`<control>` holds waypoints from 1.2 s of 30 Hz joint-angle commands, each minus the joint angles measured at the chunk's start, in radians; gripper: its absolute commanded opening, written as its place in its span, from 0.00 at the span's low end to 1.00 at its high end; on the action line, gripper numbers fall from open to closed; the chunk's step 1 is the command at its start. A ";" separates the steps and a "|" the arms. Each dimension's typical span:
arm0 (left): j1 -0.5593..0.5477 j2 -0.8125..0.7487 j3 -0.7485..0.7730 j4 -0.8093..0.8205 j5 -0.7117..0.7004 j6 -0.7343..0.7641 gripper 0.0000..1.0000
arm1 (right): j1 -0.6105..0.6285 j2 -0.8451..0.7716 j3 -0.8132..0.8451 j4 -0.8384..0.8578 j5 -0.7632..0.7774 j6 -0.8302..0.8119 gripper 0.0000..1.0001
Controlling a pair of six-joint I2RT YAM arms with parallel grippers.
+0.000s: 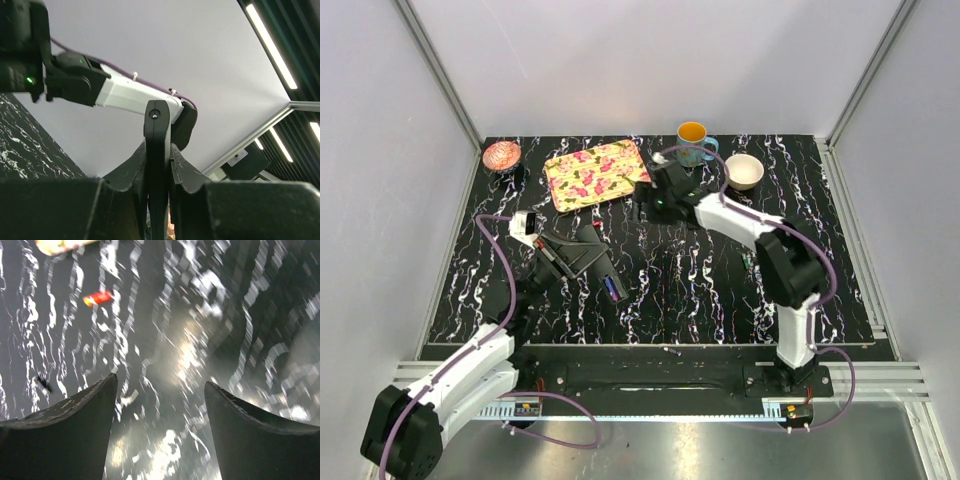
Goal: Load the batteries into the remote control
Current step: Pick up the battery from the center of the board.
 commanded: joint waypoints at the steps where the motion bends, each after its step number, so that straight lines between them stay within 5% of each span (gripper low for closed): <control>1: 0.010 -0.043 -0.005 -0.060 0.007 0.015 0.00 | 0.109 0.187 0.321 -0.013 0.131 -0.180 0.81; 4: 0.011 -0.056 0.003 -0.074 0.015 0.010 0.00 | 0.141 0.337 0.490 -0.069 0.177 -0.256 0.89; 11: 0.014 -0.060 0.035 -0.080 0.044 0.016 0.00 | 0.166 0.506 0.651 -0.093 0.214 -0.286 0.88; 36: 0.028 -0.105 -0.018 -0.075 0.036 -0.003 0.00 | 0.275 0.687 0.936 -0.200 0.362 -0.341 0.86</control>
